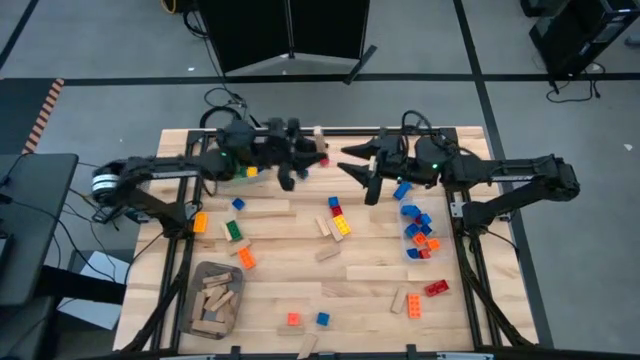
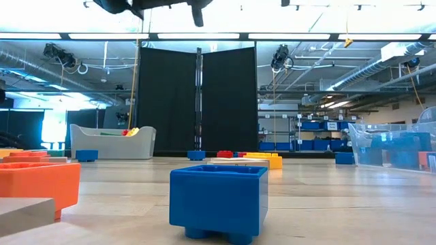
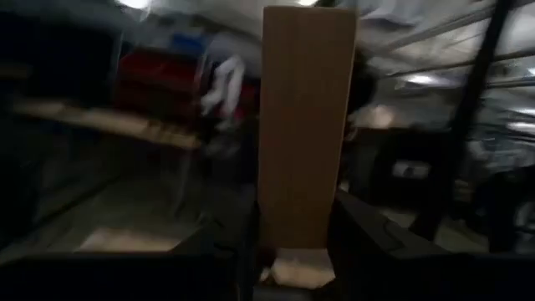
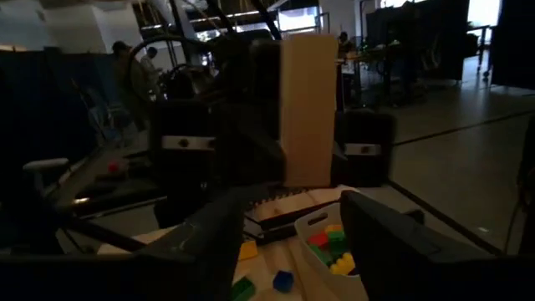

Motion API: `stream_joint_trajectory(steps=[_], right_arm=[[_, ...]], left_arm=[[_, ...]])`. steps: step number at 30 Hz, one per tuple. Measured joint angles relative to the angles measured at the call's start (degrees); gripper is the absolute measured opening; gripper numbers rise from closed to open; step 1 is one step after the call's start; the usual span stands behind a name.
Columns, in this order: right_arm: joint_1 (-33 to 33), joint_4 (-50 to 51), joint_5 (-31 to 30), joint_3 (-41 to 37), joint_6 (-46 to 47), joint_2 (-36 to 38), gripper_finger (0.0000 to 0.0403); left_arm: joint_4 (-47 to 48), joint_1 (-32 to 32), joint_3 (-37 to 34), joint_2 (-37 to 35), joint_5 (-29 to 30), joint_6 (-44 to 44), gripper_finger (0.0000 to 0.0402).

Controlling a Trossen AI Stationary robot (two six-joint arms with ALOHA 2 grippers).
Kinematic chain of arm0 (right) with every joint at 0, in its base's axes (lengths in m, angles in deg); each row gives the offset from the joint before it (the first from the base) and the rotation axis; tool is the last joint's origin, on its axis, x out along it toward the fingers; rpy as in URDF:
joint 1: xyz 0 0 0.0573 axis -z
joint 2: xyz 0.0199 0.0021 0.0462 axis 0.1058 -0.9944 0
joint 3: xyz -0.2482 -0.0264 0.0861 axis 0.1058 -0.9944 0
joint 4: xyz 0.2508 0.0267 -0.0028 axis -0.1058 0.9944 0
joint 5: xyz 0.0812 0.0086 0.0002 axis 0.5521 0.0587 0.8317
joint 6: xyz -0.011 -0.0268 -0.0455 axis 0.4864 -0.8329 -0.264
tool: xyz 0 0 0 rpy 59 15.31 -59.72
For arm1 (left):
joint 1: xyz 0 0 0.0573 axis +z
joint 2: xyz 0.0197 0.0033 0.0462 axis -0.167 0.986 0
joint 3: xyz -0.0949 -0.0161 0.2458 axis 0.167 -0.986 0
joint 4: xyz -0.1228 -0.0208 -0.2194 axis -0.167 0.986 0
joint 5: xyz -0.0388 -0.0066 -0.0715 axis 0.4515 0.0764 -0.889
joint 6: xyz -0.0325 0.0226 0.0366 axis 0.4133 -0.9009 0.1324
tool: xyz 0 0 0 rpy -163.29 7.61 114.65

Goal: Sort blocks by size
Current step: Put the brown block into the black bin

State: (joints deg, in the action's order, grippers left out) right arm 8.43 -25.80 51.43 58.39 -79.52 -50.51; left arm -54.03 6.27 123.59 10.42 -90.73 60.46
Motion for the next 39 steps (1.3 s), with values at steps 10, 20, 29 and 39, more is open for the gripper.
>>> stream_joint_trajectory(steps=[10,20,29,39], right_arm=[[0.4,10.4,-0.1,0.0,1.3,4.5,0.0241],[0.5,17.8,-0.7,0.0,2.6,4.1,0.0241],[1.5,18.6,-0.8,0.0,2.4,4.1,0.0237],[3.0,21.3,-0.8,0.0,2.4,4.1,0.0237]], left_arm=[[42.5,0.6,-0.1,-21.6,19.4,2.0,0.0118],[77.0,-14.3,-0.1,-32.2,36.7,19.7,0.0118],[93.9,-31.8,-0.2,-26.5,32.0,35.7,0.0118],[106.8,-47.9,-0.2,-22.9,17.8,48.6,0.012]])
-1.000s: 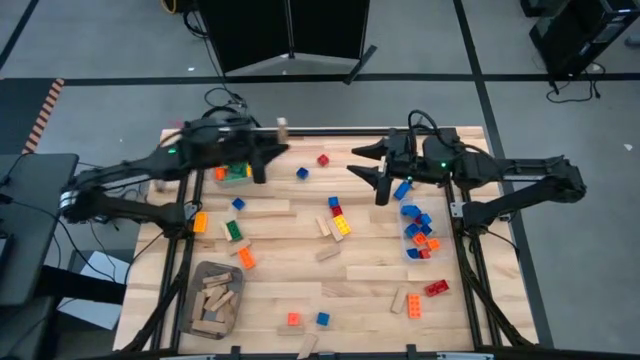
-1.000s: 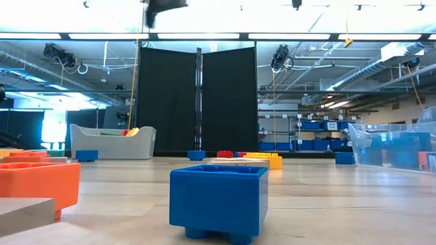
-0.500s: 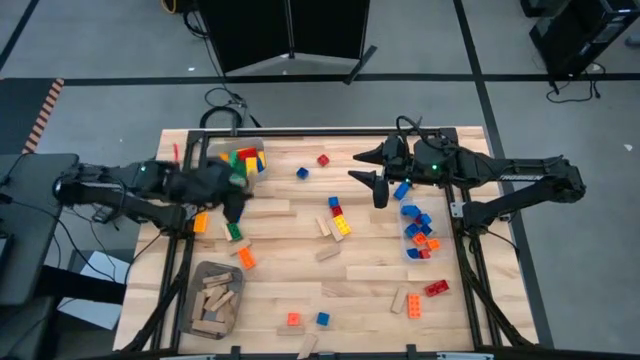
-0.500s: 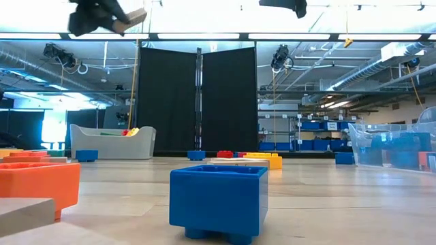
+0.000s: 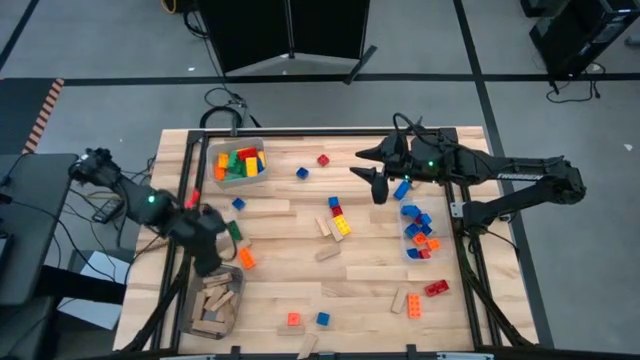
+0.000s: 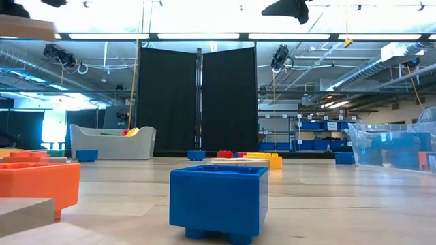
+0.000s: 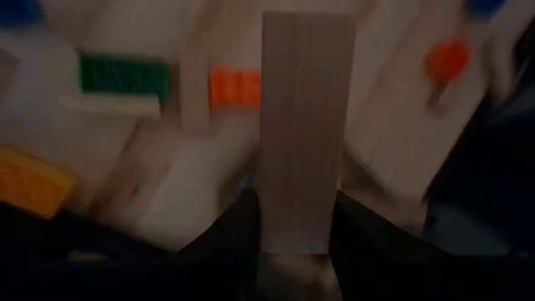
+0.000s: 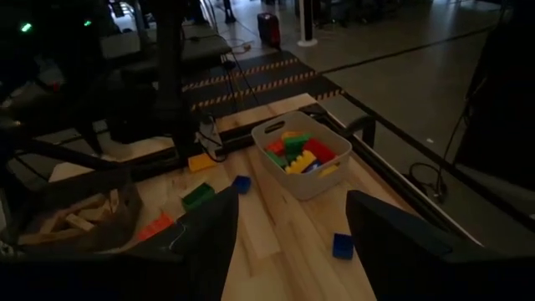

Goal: Sort blocks by size
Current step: Put the brown block into the black bin

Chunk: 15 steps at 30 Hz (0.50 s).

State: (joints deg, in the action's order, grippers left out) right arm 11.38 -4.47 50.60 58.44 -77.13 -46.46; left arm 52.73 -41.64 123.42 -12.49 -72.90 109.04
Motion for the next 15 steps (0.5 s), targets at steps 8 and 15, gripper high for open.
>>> stream_joint_trajectory(steps=[8,15], right_arm=[[1.2,0.0,0.0,0.0,0.0,0.0,0.0234],[1.3,0.4,0.0,0.0,-0.3,0.0,0.0235]], left_arm=[[1.1,-8.5,0.0,6.6,-1.2,-11.4,0.0121],[1.1,-11.5,0.0,13.4,-2.3,-15.9,0.0123]])
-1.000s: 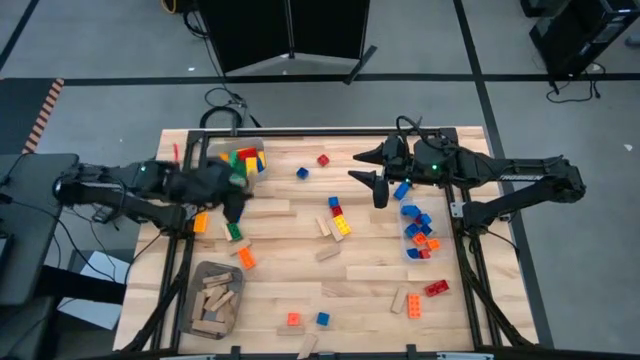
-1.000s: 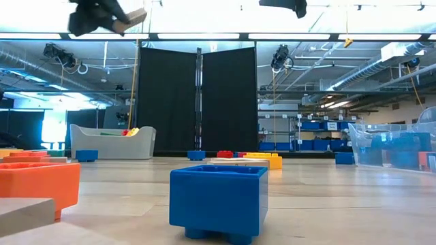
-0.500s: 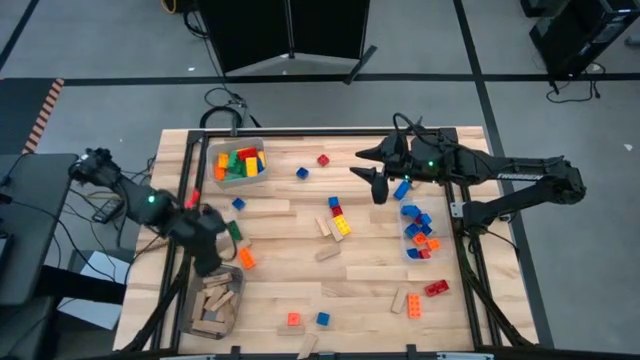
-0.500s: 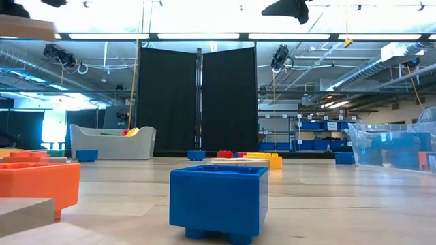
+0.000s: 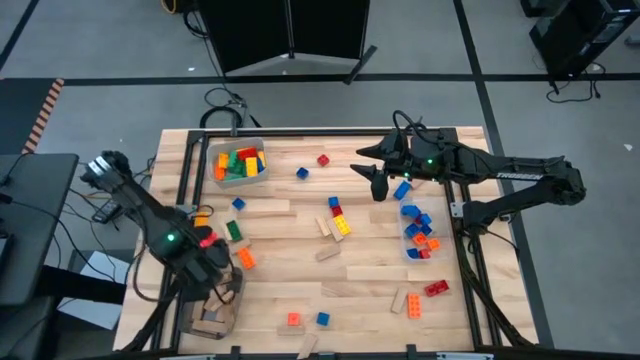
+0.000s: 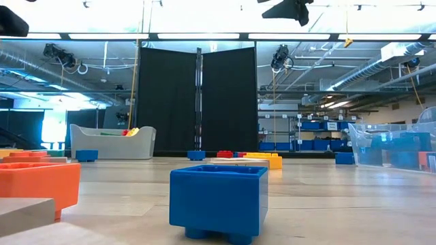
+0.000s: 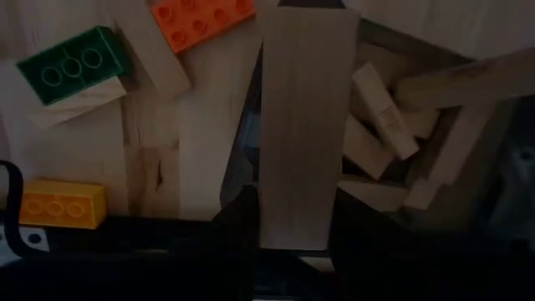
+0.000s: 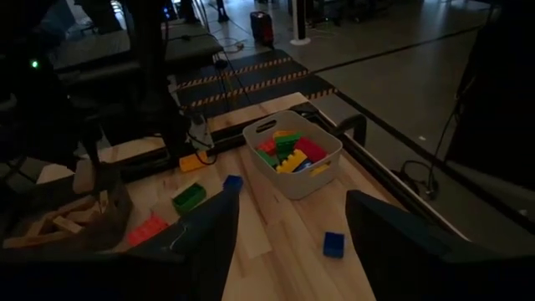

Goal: Sort blocks by size
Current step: Put the brown block into the black bin, then put the top center blue game piece into the transparent bin

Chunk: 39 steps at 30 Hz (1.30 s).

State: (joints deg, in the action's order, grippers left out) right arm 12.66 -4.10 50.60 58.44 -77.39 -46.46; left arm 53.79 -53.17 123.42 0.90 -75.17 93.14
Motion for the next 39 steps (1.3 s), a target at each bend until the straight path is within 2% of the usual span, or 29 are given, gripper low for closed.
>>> stream_joint_trajectory(steps=[14,21,31,34,39], right_arm=[[0.0,0.1,0.0,0.0,0.4,0.0,0.0234],[0.0,1.3,0.0,0.0,0.4,0.0,0.0234],[0.0,2.1,0.0,0.0,0.5,0.0,0.0234],[0.0,2.1,0.0,0.0,0.4,0.0,0.0232],[0.0,2.1,0.0,0.0,0.5,0.0,0.0229]], left_arm=[[-1.5,-2.4,0.0,8.6,2.4,-1.8,0.0164],[-2.8,-2.4,0.0,8.9,3.9,-2.0,0.0181],[-3.1,-0.4,0.0,8.9,6.2,-3.5,0.0183],[-3.3,0.6,0.0,8.9,8.9,-8.1,0.0183],[-6.6,3.9,0.8,8.9,16.0,-7.3,0.0184]])
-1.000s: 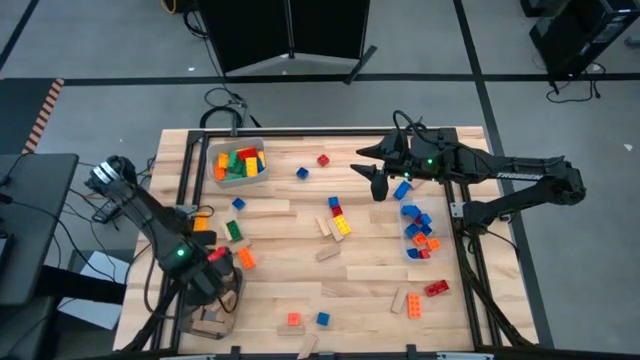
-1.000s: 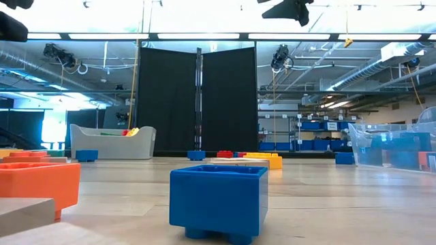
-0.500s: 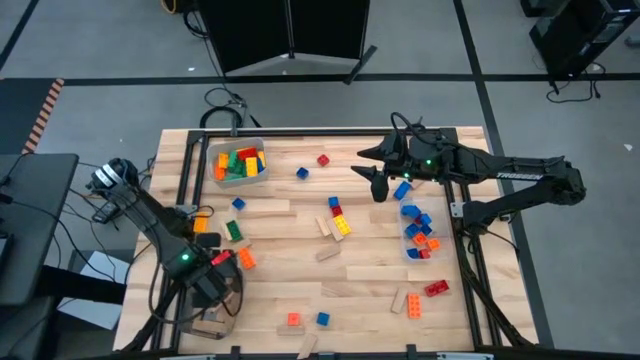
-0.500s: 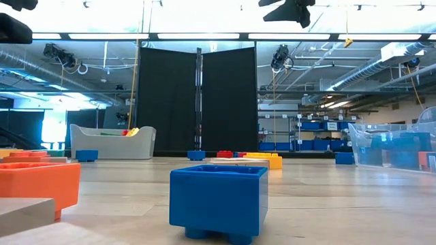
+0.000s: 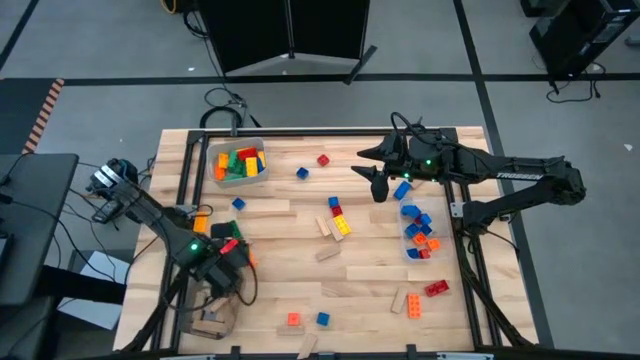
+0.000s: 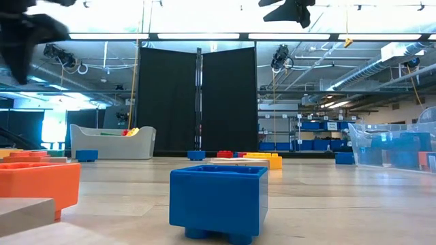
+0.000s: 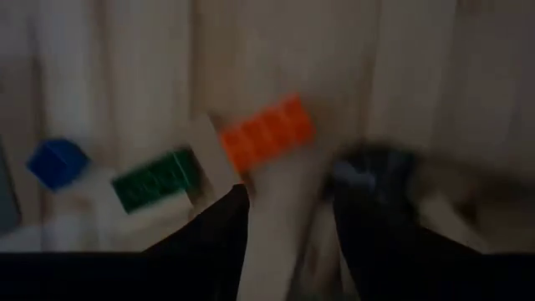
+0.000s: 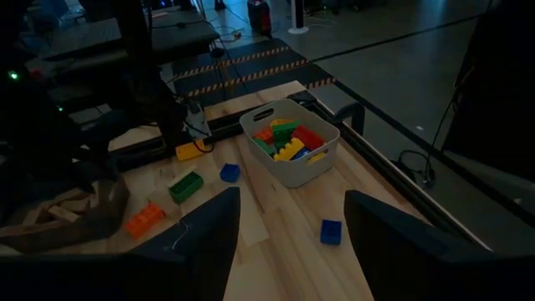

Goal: Sort blocks by size
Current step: Put the top center blue game piece into the transparent bin

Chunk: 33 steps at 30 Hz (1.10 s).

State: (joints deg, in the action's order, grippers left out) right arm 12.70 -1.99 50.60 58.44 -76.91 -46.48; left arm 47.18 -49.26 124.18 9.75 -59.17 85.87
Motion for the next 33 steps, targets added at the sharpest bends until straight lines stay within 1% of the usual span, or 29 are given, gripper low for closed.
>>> stream_joint_trajectory(steps=[3,8,10,14,15,16,19,21,22,24,25,26,29,31,33], right_arm=[[0.0,0.0,0.0,0.0,1.1,0.0,0.0229],[0.0,0.0,0.0,0.0,3.8,0.0,0.0229],[0.0,0.0,0.0,0.0,4.8,0.0,0.0229],[-0.2,-0.6,0.0,0.0,5.9,0.0,0.0229],[-0.2,-1.2,0.0,0.0,5.7,0.0,0.0229],[-0.3,-1.9,0.0,0.0,5.5,0.0,0.0229],[-0.3,-4.0,0.0,0.0,5.5,0.0,0.0229],[-0.3,-5.7,0.0,0.0,5.4,0.0,0.0229],[-0.3,-6.7,-0.1,0.0,5.4,-0.2,0.0229],[-0.3,-8.7,-1.4,0.0,5.7,-0.9,0.0229],[-0.3,-9.1,-2.0,0.1,6.0,-1.5,0.0229],[-0.3,-9.3,-2.5,0.3,6.5,-2.4,0.0229],[-0.3,-7.6,-3.1,2.3,7.2,-5.7,0.0229],[-0.3,-4.4,-3.4,5.1,7.4,-8.9,0.0229],[-0.2,1.1,-4.3,9.1,8.2,-12.5,0.0229]], left_arm=[[-1.2,3.2,1.7,0.0,4.0,-2.1,0.0184],[-1.1,9.3,4.1,0.0,13.7,-2.4,0.0184],[-1.1,11.3,4.4,0.0,19.2,-2.4,0.0184],[-0.6,12.4,4.0,-2.4,35.5,-1.1,0.0184],[-0.6,12.7,4.0,-3.4,38.0,-1.0,0.0184],[-0.8,13.3,4.0,-4.6,38.8,-1.3,0.0184],[-3.3,15.7,4.0,-7.6,36.5,-8.1,0.0184],[-8.2,17.4,3.7,-8.5,34.6,-13.7,0.0184],[-12.4,18.4,3.0,-8.9,32.7,-17.2,0.0184],[-23.6,21.4,1.2,-9.4,26.6,-26.0,0.0184],[-28.7,23.1,0.1,-9.6,22.5,-29.7,0.0184],[-31.5,24.8,-1.1,-9.8,18.5,-32.1,0.0184],[-35.8,30.7,-4.8,-10.9,7.7,-36.3,0.0184],[-37.9,34.1,-7.2,-13.2,2.5,-37.9,0.0184],[-40.8,36.9,-9.6,-15.4,-1.2,-39.4,0.0184]])
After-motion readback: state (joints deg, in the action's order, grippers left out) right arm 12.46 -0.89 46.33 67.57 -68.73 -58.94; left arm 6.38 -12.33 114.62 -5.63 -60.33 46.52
